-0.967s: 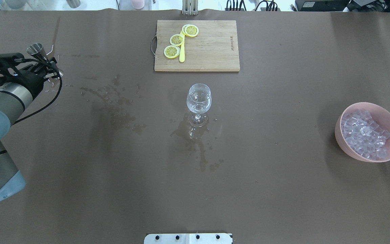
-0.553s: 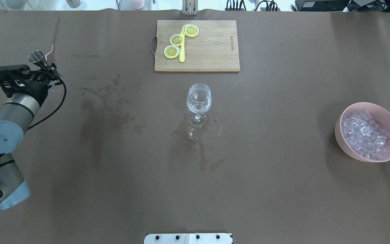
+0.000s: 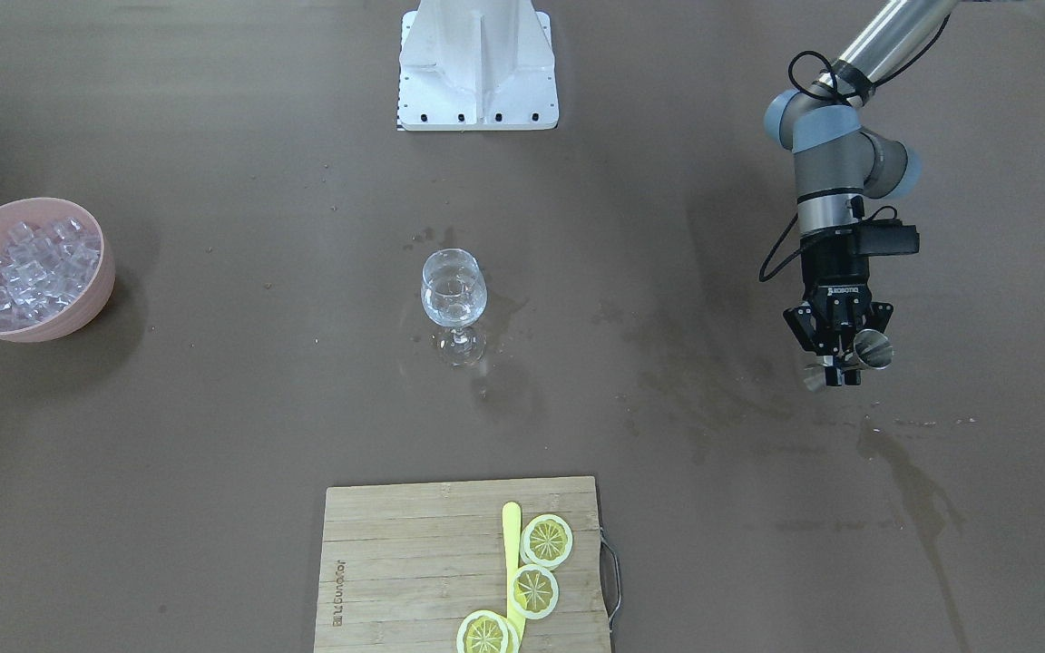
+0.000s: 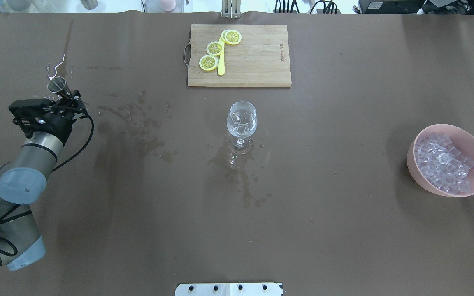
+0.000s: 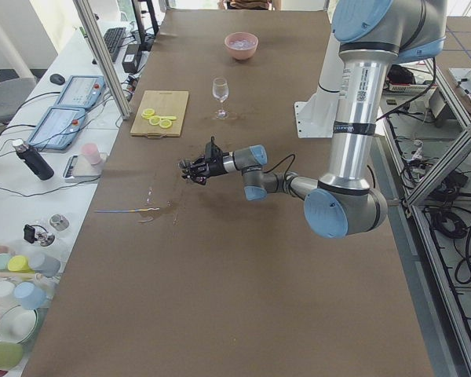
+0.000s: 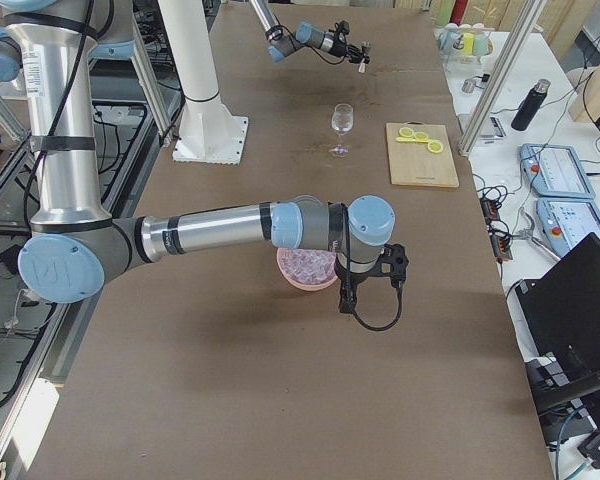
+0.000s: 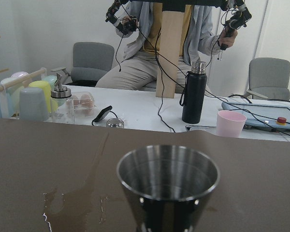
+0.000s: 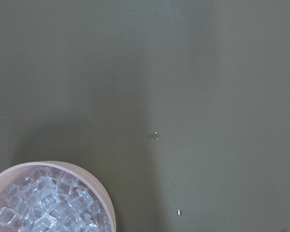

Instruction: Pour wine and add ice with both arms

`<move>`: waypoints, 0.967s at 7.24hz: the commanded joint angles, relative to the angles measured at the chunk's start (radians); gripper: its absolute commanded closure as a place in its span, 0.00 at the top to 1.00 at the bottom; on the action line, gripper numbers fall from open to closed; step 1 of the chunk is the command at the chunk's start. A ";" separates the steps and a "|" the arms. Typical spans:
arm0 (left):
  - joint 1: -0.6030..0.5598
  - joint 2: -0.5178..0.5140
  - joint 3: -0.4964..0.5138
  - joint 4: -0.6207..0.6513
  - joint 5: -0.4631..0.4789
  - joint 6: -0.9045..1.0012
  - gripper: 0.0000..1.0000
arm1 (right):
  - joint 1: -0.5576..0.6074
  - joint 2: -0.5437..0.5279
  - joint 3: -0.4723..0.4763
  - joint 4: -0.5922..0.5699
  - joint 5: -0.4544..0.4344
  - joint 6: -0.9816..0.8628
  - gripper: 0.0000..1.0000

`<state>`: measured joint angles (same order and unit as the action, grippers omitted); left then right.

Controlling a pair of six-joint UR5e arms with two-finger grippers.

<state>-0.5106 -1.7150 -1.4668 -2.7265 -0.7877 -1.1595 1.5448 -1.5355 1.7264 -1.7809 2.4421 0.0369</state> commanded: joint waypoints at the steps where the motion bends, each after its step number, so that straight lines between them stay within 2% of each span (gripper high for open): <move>1: 0.070 -0.020 -0.007 0.017 0.086 0.065 0.00 | 0.000 0.000 -0.002 0.000 0.000 0.000 1.00; 7: 0.116 -0.047 0.008 0.005 0.139 0.070 0.00 | 0.000 0.000 -0.005 0.002 -0.002 0.000 1.00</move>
<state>-0.4059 -1.7576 -1.4631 -2.7200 -0.6539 -1.0883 1.5447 -1.5355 1.7212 -1.7795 2.4417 0.0368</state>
